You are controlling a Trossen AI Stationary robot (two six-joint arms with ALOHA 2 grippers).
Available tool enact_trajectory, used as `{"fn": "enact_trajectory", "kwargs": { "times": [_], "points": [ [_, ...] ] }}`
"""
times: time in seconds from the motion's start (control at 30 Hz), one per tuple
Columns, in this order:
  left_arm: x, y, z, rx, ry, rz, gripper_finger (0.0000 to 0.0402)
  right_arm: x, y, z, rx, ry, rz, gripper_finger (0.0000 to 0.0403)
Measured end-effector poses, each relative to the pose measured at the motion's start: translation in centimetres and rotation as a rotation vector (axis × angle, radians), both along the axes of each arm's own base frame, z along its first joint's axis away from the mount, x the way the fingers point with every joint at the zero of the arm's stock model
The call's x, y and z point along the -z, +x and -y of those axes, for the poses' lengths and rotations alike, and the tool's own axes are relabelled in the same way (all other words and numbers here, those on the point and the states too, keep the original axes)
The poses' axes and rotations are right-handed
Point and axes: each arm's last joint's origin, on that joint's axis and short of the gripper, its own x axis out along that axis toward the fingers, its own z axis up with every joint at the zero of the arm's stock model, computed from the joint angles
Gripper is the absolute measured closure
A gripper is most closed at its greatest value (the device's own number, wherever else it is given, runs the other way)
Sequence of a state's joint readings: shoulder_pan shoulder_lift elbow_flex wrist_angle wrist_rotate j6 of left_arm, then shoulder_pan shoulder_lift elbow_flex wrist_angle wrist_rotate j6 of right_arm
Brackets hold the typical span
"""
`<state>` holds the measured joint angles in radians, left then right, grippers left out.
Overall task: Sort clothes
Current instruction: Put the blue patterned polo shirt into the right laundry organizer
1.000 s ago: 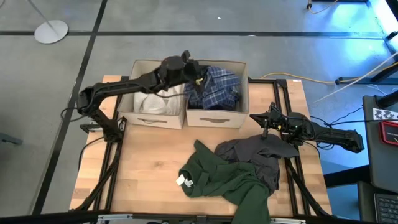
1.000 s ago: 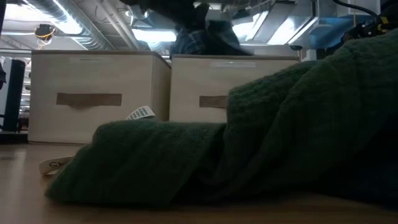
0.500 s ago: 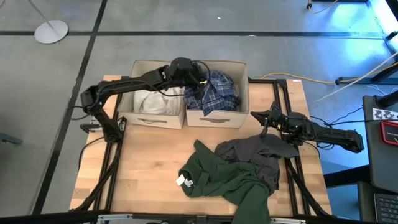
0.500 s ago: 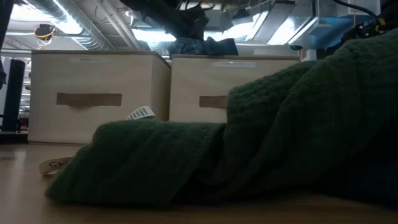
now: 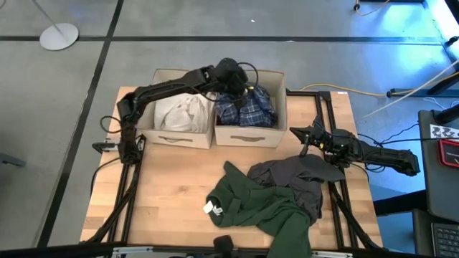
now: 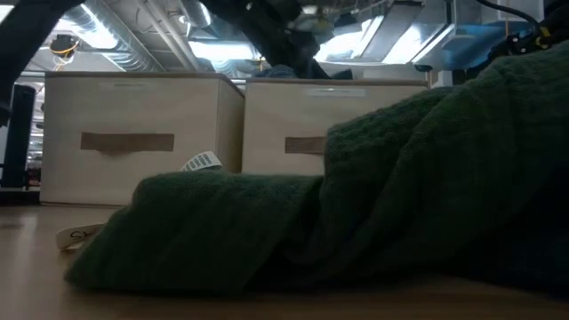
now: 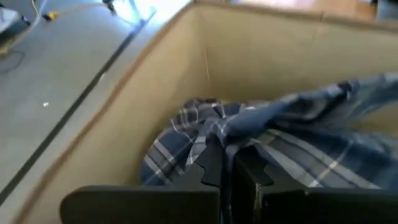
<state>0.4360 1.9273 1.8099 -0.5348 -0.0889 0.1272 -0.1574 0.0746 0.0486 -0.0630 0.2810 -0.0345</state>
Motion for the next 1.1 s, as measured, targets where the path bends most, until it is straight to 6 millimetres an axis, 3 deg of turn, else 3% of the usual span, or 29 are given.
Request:
{"fn": "enact_trajectory", "kwargs": {
  "times": [0.33, 0.47, 0.9, 1.1],
  "points": [
    [9.3, 3.4, -1.2, 0.056, -0.083, -0.202, 0.0398, 0.0, 0.0, 0.0, -0.003, 0.005, -0.004, 0.0397],
    [11.9, 4.0, -1.5, 0.073, -0.094, -0.261, 0.0398, 0.1, 0.0, 0.0, -0.004, 0.011, -0.004, 0.0397],
    [12.0, 4.0, -1.6, 0.067, -0.099, -0.263, 0.0397, 0.1, 0.0, 0.0, -0.009, 0.029, 0.004, 0.0397],
    [11.9, 3.7, -1.4, 0.06, -0.11, -0.296, 0.0342, 0.1, 0.0, 0.0, -0.01, 0.029, 0.006, 0.0397]
  ]
}}
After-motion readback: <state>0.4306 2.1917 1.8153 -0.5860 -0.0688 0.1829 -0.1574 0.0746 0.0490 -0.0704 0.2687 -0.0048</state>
